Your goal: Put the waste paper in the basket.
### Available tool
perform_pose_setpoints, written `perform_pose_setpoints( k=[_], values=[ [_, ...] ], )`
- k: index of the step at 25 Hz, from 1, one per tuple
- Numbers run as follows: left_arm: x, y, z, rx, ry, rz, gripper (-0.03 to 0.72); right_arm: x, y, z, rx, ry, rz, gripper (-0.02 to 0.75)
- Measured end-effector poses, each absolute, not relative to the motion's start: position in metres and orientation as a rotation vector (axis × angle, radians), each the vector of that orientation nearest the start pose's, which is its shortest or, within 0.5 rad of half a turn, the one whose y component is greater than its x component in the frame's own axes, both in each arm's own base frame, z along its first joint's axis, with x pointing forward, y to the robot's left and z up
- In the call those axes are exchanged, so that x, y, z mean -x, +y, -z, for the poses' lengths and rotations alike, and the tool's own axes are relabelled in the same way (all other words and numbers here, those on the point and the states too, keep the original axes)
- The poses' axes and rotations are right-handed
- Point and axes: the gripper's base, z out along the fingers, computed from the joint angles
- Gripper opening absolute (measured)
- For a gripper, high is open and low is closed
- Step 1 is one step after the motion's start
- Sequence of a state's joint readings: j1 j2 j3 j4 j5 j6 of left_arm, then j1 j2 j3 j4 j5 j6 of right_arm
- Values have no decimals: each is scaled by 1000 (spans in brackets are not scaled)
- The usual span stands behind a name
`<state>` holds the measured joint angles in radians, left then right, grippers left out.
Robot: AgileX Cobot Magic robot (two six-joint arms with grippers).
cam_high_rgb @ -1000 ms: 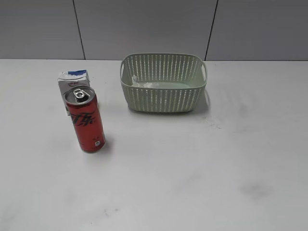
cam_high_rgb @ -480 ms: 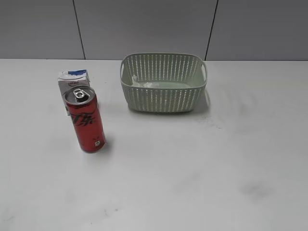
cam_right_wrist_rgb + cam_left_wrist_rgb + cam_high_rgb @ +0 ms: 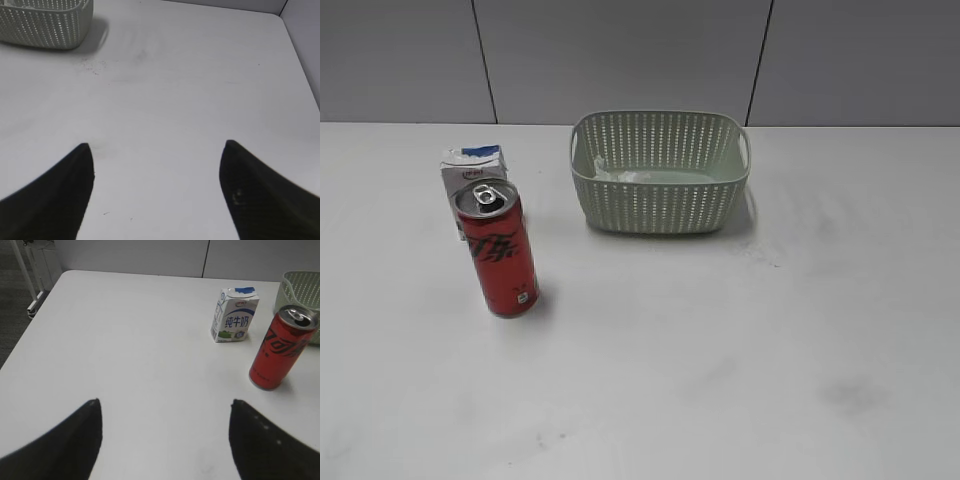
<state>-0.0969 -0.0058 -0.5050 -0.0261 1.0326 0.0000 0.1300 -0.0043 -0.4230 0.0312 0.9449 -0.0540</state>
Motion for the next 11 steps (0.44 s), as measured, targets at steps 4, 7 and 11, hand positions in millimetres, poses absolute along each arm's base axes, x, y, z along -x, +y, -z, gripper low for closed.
perform_pose_setpoints(
  k=[4, 7, 11],
  values=[
    [5, -2, -281, -98, 2004, 93, 584, -7, 3, -265, 182, 1994, -86, 592],
    [5, -2, -281, -98, 2004, 93, 584, -7, 3, -265, 182, 1994, -86, 592],
    [5, -2, -281, -98, 2004, 93, 584, -7, 3, -265, 182, 1994, -86, 593]
  ],
)
